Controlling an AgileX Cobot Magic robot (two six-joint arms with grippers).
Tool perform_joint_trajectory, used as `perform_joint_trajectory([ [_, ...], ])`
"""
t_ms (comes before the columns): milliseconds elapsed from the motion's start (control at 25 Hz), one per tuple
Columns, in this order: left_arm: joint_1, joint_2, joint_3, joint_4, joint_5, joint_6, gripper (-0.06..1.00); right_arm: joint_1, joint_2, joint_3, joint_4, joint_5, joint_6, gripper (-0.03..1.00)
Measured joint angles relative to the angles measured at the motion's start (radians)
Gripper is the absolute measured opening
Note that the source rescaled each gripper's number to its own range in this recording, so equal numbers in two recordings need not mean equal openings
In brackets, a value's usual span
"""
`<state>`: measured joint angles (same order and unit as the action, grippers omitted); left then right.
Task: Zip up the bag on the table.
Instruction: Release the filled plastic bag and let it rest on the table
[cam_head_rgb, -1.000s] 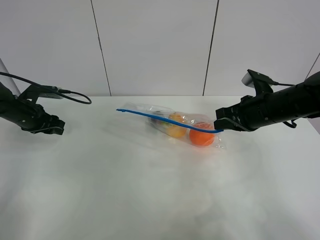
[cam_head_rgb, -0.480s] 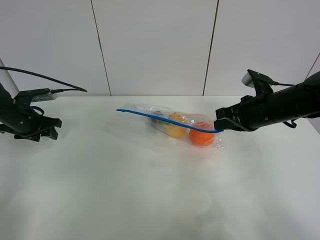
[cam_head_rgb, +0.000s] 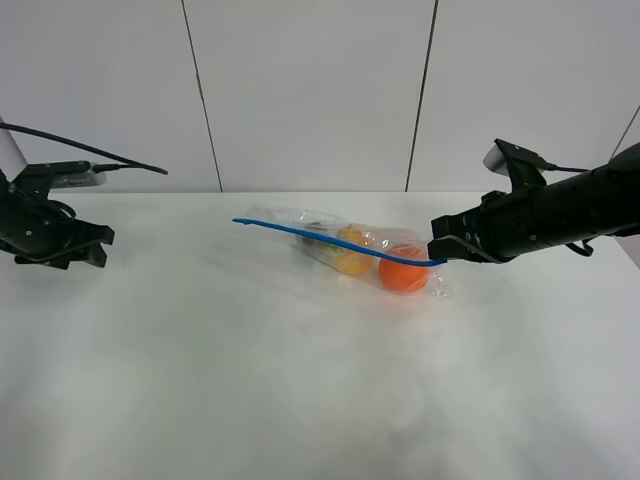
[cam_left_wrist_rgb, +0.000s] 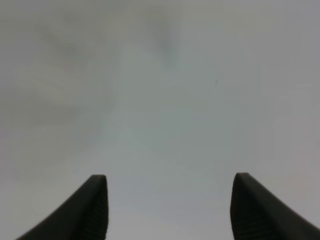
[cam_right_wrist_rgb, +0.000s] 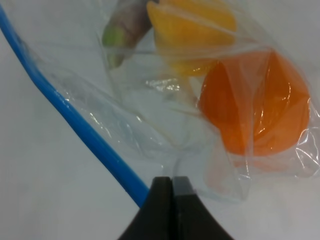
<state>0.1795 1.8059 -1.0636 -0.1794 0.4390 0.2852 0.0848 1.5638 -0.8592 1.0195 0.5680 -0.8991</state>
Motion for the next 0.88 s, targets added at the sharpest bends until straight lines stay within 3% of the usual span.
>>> perform_joint_trajectory([
  [520,0.0,-0.213,0.131,0.001,-0.01,0.002,0.72,0.0,0.0,0.0,0.0,-0.001,0.0,0.0],
  [880,0.0,-0.5,0.272,0.001,0.005,-0.003,0.72,0.0,0.0,0.0,0.0,-0.003,0.0,0.0],
])
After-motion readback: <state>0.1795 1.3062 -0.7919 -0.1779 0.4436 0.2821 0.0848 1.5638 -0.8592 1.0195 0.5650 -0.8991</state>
